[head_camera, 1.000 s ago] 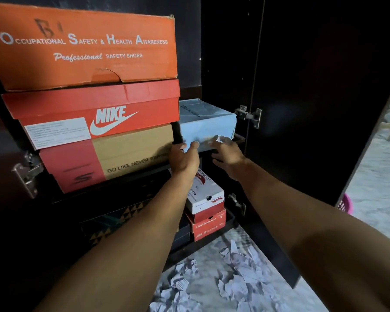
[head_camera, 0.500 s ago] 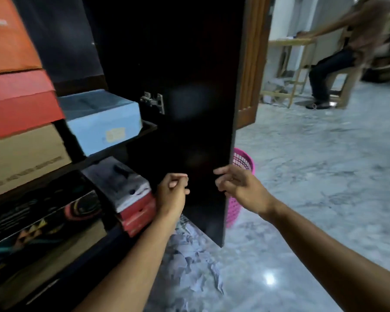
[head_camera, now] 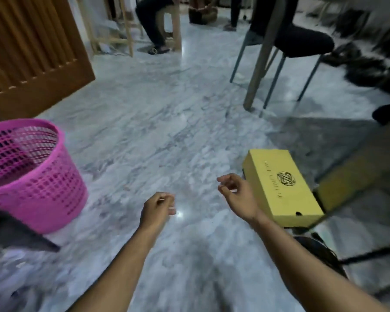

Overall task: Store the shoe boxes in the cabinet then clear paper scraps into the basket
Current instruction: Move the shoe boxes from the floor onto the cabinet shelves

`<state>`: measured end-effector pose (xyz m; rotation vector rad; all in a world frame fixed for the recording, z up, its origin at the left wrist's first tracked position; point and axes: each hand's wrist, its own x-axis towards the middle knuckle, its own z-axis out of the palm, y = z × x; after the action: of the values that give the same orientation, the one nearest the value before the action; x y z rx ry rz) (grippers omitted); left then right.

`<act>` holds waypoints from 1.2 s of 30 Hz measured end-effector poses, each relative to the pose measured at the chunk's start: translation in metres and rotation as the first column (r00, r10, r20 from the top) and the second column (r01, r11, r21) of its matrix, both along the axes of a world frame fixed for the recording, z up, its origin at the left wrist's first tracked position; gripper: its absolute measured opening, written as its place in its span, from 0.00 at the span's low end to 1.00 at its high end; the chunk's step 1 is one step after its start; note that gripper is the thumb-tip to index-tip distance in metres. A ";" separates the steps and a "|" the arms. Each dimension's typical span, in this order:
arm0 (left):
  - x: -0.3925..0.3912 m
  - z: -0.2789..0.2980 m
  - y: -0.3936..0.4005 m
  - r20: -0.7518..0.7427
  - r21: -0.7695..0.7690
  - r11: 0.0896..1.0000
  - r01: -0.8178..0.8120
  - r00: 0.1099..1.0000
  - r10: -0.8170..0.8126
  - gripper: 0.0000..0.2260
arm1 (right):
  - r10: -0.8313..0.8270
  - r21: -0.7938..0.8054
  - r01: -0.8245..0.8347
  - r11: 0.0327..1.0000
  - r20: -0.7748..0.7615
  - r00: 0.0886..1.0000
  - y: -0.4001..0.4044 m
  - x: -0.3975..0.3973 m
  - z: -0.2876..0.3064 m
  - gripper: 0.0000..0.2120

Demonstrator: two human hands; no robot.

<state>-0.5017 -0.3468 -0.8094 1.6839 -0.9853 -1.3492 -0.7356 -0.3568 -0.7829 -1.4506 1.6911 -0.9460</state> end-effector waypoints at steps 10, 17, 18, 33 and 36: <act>-0.217 -0.047 -0.027 -0.237 0.294 0.827 0.479 0.875 -0.423 0.22 | -0.520 0.132 0.605 0.786 -0.389 0.760 0.017 -0.184 -0.047 0.25; -0.260 -0.089 -0.029 -0.302 0.308 0.827 0.470 0.873 -0.383 0.40 | -0.523 0.257 0.662 0.704 -0.443 0.728 0.013 -0.193 -0.067 0.29; -0.256 -0.094 -0.030 -0.308 0.289 0.860 0.420 0.892 -0.332 0.40 | -0.522 0.276 0.661 0.698 -0.434 0.734 0.013 -0.194 -0.068 0.26; -0.029 -0.048 0.019 -0.320 0.252 0.882 0.397 0.895 -0.311 0.44 | -0.467 0.389 0.304 0.870 0.449 0.762 -0.023 -0.109 -0.059 0.39; 0.021 -0.027 0.027 -0.287 0.217 0.911 0.352 0.914 -0.285 0.36 | -0.347 0.308 0.219 0.926 0.468 0.813 -0.021 -0.056 -0.033 0.32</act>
<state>-0.4806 -0.3202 -0.8361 1.5293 -0.9970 -1.9358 -0.7913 -0.3775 -0.8157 -0.6988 1.5613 -1.1245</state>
